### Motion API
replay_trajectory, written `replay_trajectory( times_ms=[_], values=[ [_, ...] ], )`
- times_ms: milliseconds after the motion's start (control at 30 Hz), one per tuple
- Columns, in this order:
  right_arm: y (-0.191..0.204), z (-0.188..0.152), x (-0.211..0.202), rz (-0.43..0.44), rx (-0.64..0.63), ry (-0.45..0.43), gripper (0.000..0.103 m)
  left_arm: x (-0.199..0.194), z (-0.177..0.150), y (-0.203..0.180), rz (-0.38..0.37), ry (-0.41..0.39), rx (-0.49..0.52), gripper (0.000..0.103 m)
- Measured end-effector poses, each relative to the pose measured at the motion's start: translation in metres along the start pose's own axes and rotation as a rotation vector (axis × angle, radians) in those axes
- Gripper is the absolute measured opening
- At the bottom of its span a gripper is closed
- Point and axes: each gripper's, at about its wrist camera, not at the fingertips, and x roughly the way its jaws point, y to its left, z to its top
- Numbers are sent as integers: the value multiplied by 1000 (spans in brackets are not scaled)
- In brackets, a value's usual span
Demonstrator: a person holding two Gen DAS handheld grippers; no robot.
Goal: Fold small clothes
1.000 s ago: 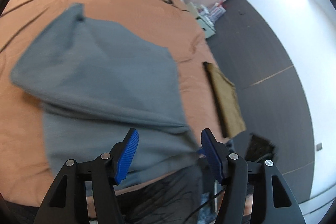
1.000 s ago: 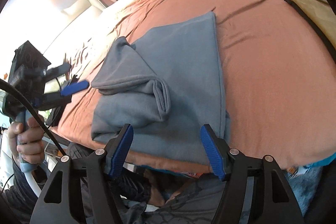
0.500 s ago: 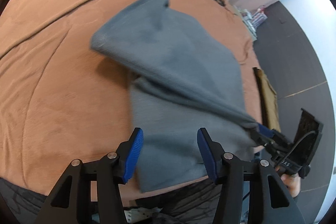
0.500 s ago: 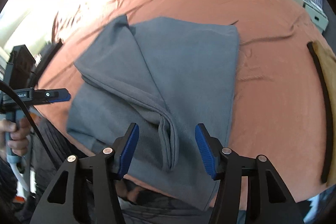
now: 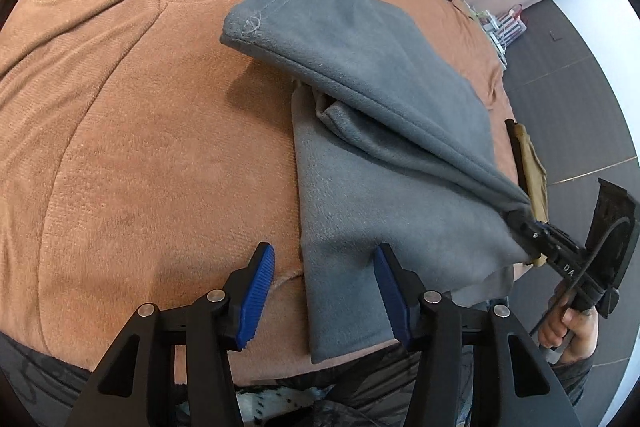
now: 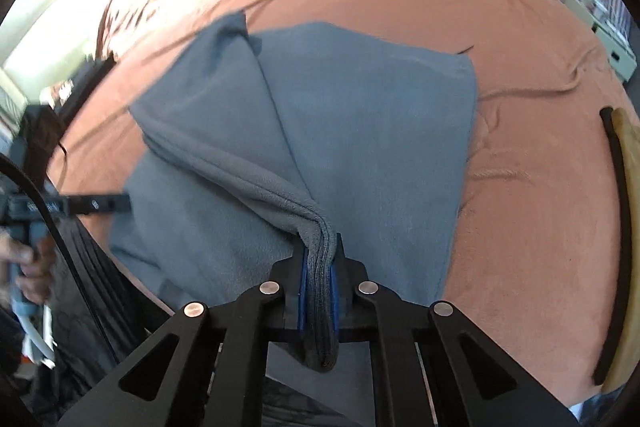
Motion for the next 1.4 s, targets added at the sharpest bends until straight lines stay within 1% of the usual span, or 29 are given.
replay_trajectory(
  times_ms=[200,333,433,500,567,633,667,700,733,800,900,1100,1233,1333,1367,1400],
  values=[
    [-21,-22,-21,73,112,-55,3,-6,-3,0,-24,-5,-3,54],
    [-41,-42,-29,126,206,-82,3,-13,-6,4,-62,-17,-10,54],
    [-55,-58,-25,148,247,-78,3,-10,-7,2,-61,-15,-12,54],
    [-65,-68,-19,179,286,-76,3,-5,-7,1,-66,-4,-17,54],
    [-73,-76,-13,192,315,-72,3,1,-9,3,-74,12,-29,54],
    [-77,-80,-10,199,329,-67,3,1,-10,4,-77,10,-33,54],
    [-79,-81,-11,199,331,-68,3,1,-10,4,-82,13,-33,46],
    [-80,-81,-10,202,334,-68,3,2,-10,5,-91,28,-34,23],
    [-81,-80,-10,205,339,-69,3,6,-9,4,-104,50,-40,14],
    [-83,-76,-11,213,349,-73,3,7,-9,7,-109,55,-34,10],
    [-77,-74,-14,220,352,-85,3,4,-10,8,-116,58,-20,9],
    [-77,-81,-24,254,362,-107,3,-18,-7,1,-122,50,40,8],
    [-80,-91,-20,240,360,-99,3,-12,-8,-8,-89,71,88,9],
    [-80,-94,-6,196,331,-48,4,-1,-7,-7,-50,102,74,13],
    [-81,-95,-4,187,333,-38,5,0,-6,-5,-48,104,60,16],
    [-83,-95,-2,179,344,-21,10,0,-5,-5,-59,101,53,20]
  ],
)
